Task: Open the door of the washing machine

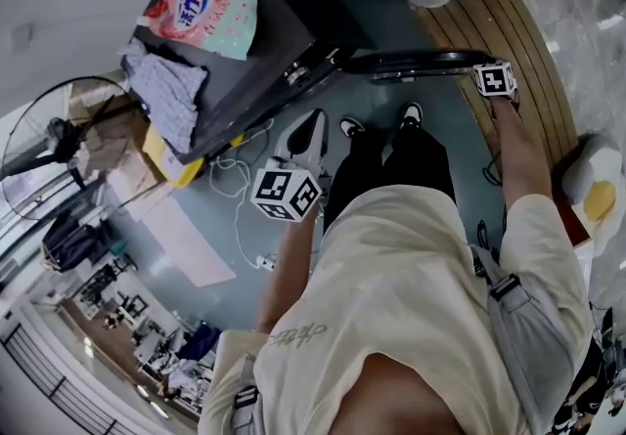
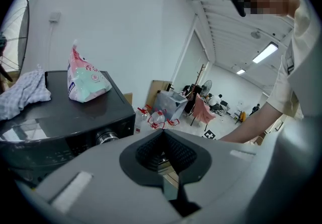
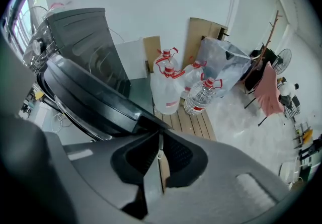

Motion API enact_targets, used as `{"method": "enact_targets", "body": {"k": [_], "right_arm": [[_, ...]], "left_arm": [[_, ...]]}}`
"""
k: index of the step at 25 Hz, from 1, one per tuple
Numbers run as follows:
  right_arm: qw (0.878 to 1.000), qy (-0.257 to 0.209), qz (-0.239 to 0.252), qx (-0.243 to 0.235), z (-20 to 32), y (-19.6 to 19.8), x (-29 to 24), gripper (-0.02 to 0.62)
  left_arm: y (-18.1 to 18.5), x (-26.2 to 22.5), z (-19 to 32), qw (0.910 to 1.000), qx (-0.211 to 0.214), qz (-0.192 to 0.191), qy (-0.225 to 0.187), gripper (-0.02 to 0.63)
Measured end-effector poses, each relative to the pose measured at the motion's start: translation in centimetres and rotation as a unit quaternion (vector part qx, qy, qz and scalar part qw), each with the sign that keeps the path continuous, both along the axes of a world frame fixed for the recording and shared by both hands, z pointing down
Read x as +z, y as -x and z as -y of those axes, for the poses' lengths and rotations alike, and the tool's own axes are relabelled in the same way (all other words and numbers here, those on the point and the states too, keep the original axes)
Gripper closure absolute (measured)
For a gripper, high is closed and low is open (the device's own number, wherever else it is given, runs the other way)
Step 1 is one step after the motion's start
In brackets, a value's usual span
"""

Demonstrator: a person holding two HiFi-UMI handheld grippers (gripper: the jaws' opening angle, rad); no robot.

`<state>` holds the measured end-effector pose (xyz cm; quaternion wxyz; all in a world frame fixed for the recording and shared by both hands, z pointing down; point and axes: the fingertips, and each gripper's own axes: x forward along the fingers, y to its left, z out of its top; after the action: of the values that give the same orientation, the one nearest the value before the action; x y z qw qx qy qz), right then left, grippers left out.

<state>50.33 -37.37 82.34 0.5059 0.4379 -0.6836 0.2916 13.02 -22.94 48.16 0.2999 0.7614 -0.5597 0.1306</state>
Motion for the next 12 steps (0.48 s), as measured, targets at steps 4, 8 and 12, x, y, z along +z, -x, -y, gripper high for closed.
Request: {"method": "enact_targets", "body": {"k": [4,8,12], "right_arm": [[1.000,0.002,0.013,0.003,-0.2,-0.1,0.0,0.566],[0.999,0.014,0.001,0.033,-1.6,-0.4,-0.8,0.572],[0.999,-0.034,0.028,0.011,-1.9,1.1,-2.7,0.572]], "left_arm": [[0.1,-0.3,-0.7,0.9999,0.006,0.009,-0.002,0.588],[1.0,-0.1,-1.6,0.9999,0.006,0.010,-0.005,0.588],[0.7,0.0,-2.3,0.9998,0.009,-0.006,-0.015,0.588]]}}
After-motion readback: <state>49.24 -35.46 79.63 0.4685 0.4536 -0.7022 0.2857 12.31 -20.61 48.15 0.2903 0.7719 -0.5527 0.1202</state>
